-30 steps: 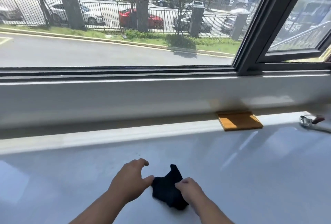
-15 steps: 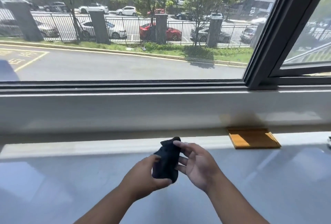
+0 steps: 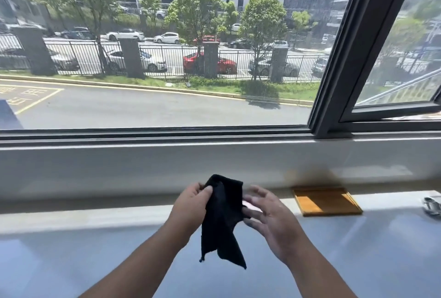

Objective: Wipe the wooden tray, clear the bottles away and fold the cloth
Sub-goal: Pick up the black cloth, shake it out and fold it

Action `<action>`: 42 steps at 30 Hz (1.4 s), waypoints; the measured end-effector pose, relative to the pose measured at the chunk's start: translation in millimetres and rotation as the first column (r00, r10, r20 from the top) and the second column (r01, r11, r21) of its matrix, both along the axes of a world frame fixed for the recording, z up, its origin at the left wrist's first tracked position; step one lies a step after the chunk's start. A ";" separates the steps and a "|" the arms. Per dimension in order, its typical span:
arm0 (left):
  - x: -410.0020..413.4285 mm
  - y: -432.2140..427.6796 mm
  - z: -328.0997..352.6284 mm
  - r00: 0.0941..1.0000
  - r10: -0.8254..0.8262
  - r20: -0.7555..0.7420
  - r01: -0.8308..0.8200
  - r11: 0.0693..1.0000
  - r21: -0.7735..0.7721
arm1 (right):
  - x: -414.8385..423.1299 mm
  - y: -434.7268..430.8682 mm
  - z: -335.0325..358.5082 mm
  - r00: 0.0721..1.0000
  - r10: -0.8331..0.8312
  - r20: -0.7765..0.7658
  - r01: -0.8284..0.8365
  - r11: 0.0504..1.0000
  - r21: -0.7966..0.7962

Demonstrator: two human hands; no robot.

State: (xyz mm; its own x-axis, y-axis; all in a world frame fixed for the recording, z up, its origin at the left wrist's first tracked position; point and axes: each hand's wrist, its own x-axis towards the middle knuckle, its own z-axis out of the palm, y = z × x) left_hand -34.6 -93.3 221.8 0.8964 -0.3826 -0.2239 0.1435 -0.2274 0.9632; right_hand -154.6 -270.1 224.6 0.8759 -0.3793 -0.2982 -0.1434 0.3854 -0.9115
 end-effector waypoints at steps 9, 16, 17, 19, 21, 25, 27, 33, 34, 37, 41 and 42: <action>-21.5 7.6 55.8 0.923 -0.250 -0.292 0.149 0.933 -0.327 | -11.8 33.9 -35.9 0.906 0.209 -0.367 -0.297 0.933 -0.202; -29.6 11.7 78.1 0.913 -0.376 -0.160 0.301 0.885 -0.356 | -1.2 52.0 -22.5 0.932 0.305 -0.196 -0.284 0.950 0.127; -28.3 12.3 77.0 0.907 -0.389 -0.159 0.311 0.876 -0.368 | 1.5 52.9 -21.9 0.939 0.295 -0.177 -0.269 0.951 0.155; -24.7 14.5 73.0 0.917 -0.367 -0.153 0.295 0.886 -0.358 | 5.1 53.9 -20.0 0.963 0.249 -0.099 -0.221 0.947 0.234; -21.3 19.3 67.1 0.947 -0.297 -0.119 0.258 0.928 -0.269 | 9.2 51.1 -16.7 0.982 0.187 0.007 -0.180 0.937 0.298; -13.2 30.9 47.7 0.975 -0.208 0.077 0.185 0.954 0.234 | 18.6 36.5 -7.0 0.985 0.126 0.119 -0.151 0.962 0.227; -10.0 36.9 36.9 0.976 -0.197 0.097 0.150 0.921 0.359 | 21.9 31.8 2.9 0.986 0.117 0.120 -0.134 0.981 0.141; -0.3 43.7 19.3 0.993 -0.114 -0.023 0.116 0.967 0.227 | 25.4 17.5 26.5 0.991 0.119 0.057 -0.125 0.987 0.106; 2.9 44.5 17.2 0.995 -0.082 -0.065 0.092 0.982 0.165 | 24.8 11.3 27.7 0.992 0.103 0.069 -0.112 0.983 0.144; 14.7 48.5 13.0 0.978 0.047 -0.205 -0.049 0.999 -0.003 | 18.7 -3.8 20.8 0.991 0.123 0.054 -0.131 0.972 0.197; 21.5 55.1 8.1 0.953 0.108 -0.283 -0.133 0.989 -0.069 | 5.3 -1.3 -18.3 0.951 0.220 -0.217 -0.222 0.975 0.017; 23.2 57.6 5.8 0.953 0.128 -0.276 -0.148 0.988 -0.052 | 3.3 -3.2 -27.2 0.955 0.181 -0.233 -0.187 0.982 -0.002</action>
State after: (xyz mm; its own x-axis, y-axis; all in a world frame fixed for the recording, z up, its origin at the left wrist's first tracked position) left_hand -11.4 -35.7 227.6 0.8509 -0.2836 -0.4422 0.4263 -0.1190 0.8967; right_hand -151.3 -273.3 197.4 0.8397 -0.2275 -0.4931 -0.4173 0.3108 -0.8540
